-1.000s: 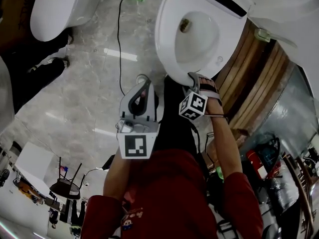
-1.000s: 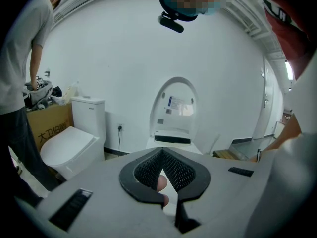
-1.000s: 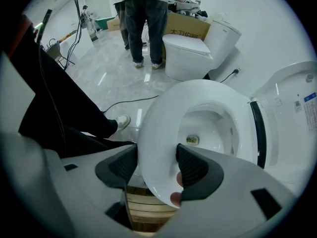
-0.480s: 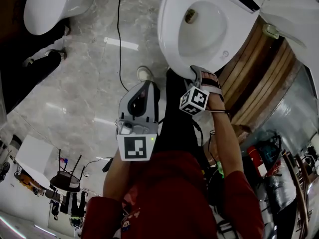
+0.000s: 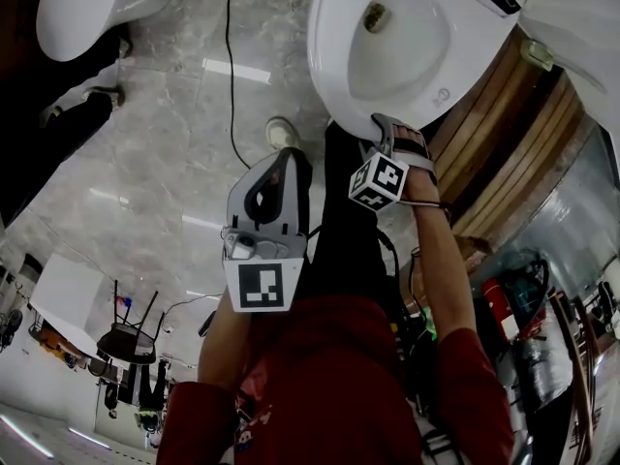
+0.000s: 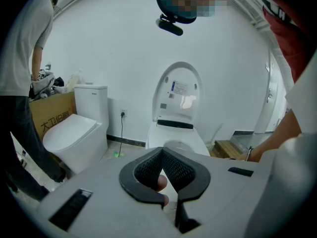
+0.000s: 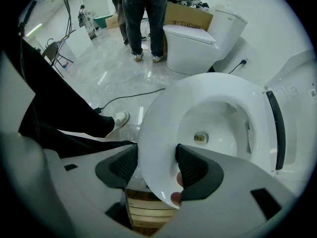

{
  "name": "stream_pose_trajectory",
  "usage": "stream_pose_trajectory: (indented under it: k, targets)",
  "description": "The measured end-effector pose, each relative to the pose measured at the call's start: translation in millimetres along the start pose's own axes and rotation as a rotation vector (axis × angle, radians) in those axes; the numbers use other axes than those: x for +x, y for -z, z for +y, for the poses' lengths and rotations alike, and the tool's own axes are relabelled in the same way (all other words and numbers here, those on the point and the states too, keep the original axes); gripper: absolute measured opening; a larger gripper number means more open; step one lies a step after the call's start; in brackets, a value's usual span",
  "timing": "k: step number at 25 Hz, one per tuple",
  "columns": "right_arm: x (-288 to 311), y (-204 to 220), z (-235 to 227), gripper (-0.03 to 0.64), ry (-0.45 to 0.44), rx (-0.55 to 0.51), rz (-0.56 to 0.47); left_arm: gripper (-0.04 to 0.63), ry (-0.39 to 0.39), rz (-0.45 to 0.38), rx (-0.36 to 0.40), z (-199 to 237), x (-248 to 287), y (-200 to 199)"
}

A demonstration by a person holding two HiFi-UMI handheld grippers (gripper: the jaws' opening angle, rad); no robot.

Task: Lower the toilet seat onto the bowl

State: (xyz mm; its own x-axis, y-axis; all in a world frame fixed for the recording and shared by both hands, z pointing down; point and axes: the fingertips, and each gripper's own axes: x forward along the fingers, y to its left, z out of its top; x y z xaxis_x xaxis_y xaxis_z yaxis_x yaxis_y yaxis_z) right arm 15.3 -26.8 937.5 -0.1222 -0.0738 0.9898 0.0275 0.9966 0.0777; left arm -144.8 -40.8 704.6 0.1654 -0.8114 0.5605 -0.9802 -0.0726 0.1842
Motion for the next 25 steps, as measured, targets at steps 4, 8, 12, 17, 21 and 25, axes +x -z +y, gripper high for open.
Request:
stream_pose_trajectory:
  k: [4, 8, 12, 17, 21, 25]
  targets:
    - [9, 1, -1, 0.246, -0.008, 0.003, 0.013, 0.009, -0.005, 0.005, -0.012, 1, 2, 4]
    - [16, 2, -1, 0.245, -0.018, 0.014, 0.023, 0.009, -0.006, 0.011, -0.018, 2, 3, 6]
    - [26, 2, -2, 0.245, -0.019, 0.029, 0.031, 0.009, -0.005, 0.015, -0.014, 5, 4, 7]
    - [32, 2, -2, 0.245, -0.034, 0.031, 0.046, 0.009, -0.011, 0.013, -0.016, 9, 4, 9]
    - [31, 3, -1, 0.245, -0.025, 0.032, 0.043, 0.009, -0.017, 0.009, -0.02, 11, 2, 9]
    - [32, 3, -2, 0.247, -0.026, 0.036, 0.044, 0.009, -0.018, 0.005, -0.027, 10, 3, 6]
